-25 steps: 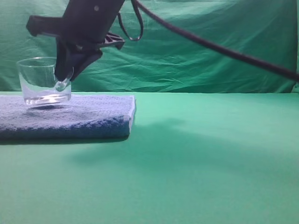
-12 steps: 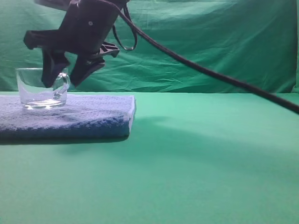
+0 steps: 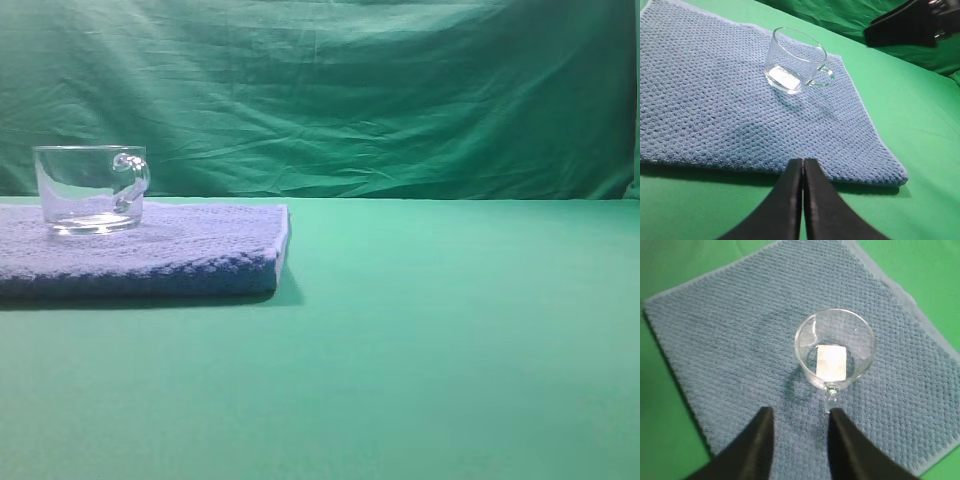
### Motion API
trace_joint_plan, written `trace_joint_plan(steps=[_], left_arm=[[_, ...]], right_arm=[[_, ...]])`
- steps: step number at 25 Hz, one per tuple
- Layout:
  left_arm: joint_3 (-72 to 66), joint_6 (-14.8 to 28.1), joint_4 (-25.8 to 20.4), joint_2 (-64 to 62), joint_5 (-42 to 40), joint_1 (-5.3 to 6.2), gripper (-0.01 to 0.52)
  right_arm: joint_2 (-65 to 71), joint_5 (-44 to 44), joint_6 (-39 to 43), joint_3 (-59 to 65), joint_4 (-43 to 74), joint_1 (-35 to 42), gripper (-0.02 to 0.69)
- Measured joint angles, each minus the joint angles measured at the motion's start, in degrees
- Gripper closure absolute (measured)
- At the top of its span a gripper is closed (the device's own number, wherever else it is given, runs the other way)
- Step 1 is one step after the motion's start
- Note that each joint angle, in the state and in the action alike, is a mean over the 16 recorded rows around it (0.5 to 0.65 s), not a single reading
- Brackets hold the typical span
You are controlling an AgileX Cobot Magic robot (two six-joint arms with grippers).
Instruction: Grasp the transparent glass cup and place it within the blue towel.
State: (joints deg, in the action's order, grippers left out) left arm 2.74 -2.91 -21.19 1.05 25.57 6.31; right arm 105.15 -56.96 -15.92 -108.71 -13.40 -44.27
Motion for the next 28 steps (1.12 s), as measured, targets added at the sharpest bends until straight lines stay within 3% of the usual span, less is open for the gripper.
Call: trace_joint_plan(steps=[6, 20, 28], left_arm=[[0.00, 0.00, 0.00, 0.00, 0.00, 0.00, 0.514], [0.00, 0.00, 0.00, 0.00, 0.00, 0.00, 0.514], [0.00, 0.00, 0.00, 0.00, 0.00, 0.00, 0.514]], right_arm=[[-9.92, -1.18, 5.76, 7.43, 2.82, 0.00, 0.663], [-38.97, 10.16, 11.77, 43.27, 6.75, 0.00, 0.665], [-49.67, 11.70, 19.57, 52.77, 13.88, 0.04, 0.665]])
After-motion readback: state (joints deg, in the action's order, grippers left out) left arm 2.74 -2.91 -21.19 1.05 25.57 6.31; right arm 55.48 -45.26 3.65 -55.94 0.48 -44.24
